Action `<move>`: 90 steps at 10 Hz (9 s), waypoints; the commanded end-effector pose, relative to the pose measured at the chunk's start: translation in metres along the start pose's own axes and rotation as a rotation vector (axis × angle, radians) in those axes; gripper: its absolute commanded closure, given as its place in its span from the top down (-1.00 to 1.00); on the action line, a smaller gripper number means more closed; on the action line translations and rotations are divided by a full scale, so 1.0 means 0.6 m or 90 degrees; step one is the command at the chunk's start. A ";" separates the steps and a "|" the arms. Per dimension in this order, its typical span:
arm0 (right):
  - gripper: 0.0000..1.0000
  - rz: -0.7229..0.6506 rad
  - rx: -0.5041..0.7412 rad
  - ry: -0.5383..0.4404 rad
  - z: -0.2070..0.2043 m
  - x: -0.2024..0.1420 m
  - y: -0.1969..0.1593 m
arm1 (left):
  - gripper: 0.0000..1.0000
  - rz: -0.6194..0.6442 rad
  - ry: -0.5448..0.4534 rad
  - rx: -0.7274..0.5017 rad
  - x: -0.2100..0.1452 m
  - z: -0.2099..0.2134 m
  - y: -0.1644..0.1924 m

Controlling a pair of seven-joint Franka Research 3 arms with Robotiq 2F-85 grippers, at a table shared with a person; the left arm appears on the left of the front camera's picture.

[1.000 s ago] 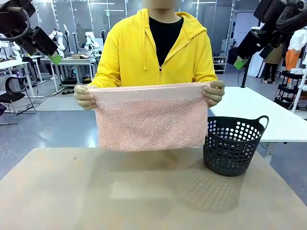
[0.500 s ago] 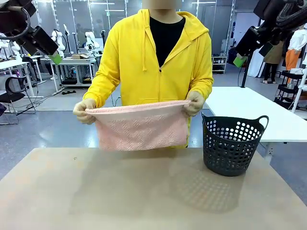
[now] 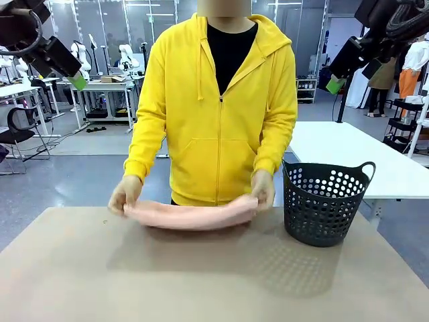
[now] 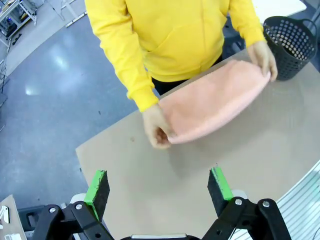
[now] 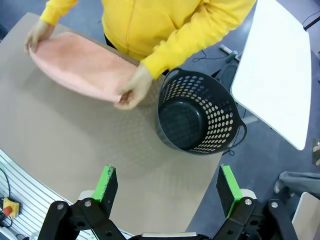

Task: Fold the towel.
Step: Pick up the 100 cm Hotel Towel and place it on the left side of the table.

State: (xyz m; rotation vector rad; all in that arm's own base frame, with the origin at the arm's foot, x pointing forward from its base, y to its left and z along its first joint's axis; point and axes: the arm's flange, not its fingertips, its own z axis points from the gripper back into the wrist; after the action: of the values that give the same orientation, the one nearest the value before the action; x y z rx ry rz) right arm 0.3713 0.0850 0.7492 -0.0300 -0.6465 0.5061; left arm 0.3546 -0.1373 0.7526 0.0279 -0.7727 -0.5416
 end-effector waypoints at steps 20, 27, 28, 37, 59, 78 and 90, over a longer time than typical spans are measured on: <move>1.00 -0.001 -0.002 0.003 0.001 0.000 -0.003 | 1.00 0.002 0.012 0.000 0.005 0.006 0.001; 1.00 -0.001 -0.002 0.003 0.001 0.000 -0.003 | 1.00 0.002 0.012 0.000 0.005 0.006 0.001; 1.00 -0.001 -0.002 0.003 0.001 0.000 -0.003 | 1.00 0.002 0.012 0.000 0.005 0.006 0.001; 1.00 -0.001 -0.002 0.003 0.001 0.000 -0.003 | 1.00 0.002 0.012 0.000 0.005 0.006 0.001; 1.00 -0.001 -0.002 0.003 0.001 0.000 -0.003 | 1.00 0.368 0.098 -0.335 -0.191 -0.380 -0.094; 1.00 -0.001 -0.002 0.003 0.001 0.000 -0.003 | 1.00 0.576 0.151 -0.533 -0.380 -0.711 -0.256; 1.00 -0.001 -0.002 0.003 0.001 0.000 -0.003 | -1.00 0.601 0.136 -0.554 -0.377 -0.722 -0.294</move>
State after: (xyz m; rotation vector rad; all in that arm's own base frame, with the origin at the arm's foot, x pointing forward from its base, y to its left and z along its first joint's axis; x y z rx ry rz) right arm 0.3722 0.0843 0.7496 -0.0285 -0.6463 0.5051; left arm 0.4315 -0.2497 0.2527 -1.0273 -0.1926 0.0719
